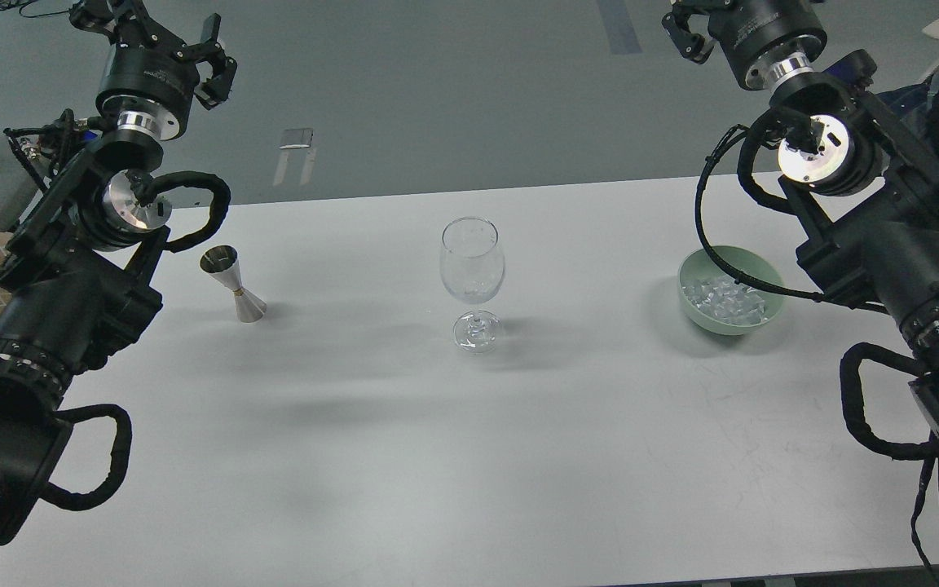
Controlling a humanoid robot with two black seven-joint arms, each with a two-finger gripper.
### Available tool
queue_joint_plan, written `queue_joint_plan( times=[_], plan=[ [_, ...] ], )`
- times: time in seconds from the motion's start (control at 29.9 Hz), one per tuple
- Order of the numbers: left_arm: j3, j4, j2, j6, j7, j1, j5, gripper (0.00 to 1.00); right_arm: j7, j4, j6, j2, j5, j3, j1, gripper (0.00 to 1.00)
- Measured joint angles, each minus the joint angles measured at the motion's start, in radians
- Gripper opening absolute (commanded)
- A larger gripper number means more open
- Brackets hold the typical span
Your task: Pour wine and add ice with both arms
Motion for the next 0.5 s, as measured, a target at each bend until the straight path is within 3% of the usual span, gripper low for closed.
queue_joint_plan(
  times=[0.27, 0.5],
  plan=[
    [0.002, -0.026, 0.011, -0.001, -0.004, 0.005, 0.000, 0.98, -0.003, 0.002, -0.002, -0.002, 0.000, 0.000, 0.004, 1.00],
    [0.001, -0.266, 0.044, 0.008, -0.012, 0.124, 0.001, 0.98, -0.001, 0.002, -0.002, -0.033, 0.001, 0.002, -0.007, 1.00]
  ],
)
